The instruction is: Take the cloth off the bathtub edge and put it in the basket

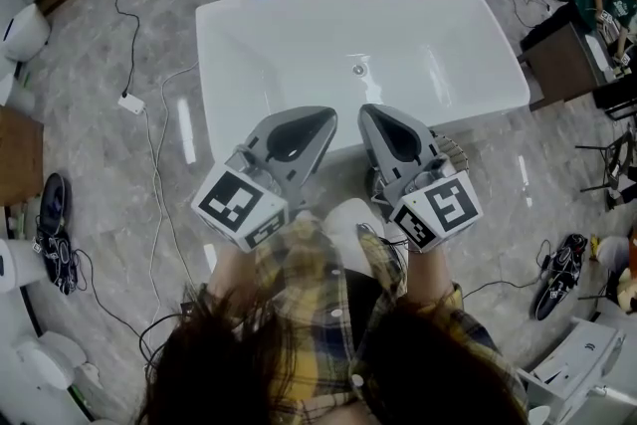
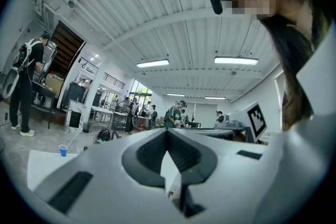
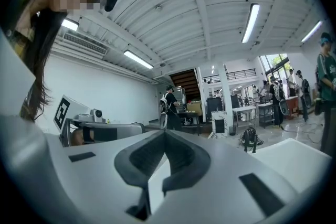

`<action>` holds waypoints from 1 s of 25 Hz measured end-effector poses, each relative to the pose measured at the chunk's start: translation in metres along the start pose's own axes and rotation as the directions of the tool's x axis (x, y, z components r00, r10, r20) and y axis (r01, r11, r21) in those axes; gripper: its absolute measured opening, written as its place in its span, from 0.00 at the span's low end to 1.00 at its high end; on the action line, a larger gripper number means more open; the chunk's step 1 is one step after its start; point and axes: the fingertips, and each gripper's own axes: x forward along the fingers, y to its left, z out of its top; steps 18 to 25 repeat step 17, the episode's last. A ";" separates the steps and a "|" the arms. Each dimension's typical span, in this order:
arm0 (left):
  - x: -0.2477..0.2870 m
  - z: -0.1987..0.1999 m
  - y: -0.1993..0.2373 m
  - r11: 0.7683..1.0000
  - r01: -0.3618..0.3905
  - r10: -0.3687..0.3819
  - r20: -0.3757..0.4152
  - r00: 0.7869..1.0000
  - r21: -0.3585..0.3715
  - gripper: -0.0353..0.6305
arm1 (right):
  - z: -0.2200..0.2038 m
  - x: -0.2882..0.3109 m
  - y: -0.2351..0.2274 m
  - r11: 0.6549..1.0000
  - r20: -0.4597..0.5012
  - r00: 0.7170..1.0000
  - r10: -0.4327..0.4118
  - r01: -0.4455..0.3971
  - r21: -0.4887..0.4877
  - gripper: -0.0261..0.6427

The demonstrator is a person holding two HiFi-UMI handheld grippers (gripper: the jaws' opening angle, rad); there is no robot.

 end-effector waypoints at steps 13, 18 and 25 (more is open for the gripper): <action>-0.003 -0.007 -0.006 1.000 -0.009 0.009 -0.015 1.000 -0.017 0.08 | -0.011 -0.006 0.006 1.000 -0.029 0.999 -0.013 0.012 -0.027 0.06; -0.004 -0.006 -0.005 1.000 -0.010 0.010 -0.016 1.000 -0.020 0.08 | -0.010 -0.006 0.007 1.000 -0.023 1.000 -0.010 0.010 -0.013 0.06; -0.004 -0.006 -0.005 1.000 -0.010 0.010 -0.016 1.000 -0.020 0.08 | -0.010 -0.006 0.007 1.000 -0.023 1.000 -0.010 0.010 -0.013 0.06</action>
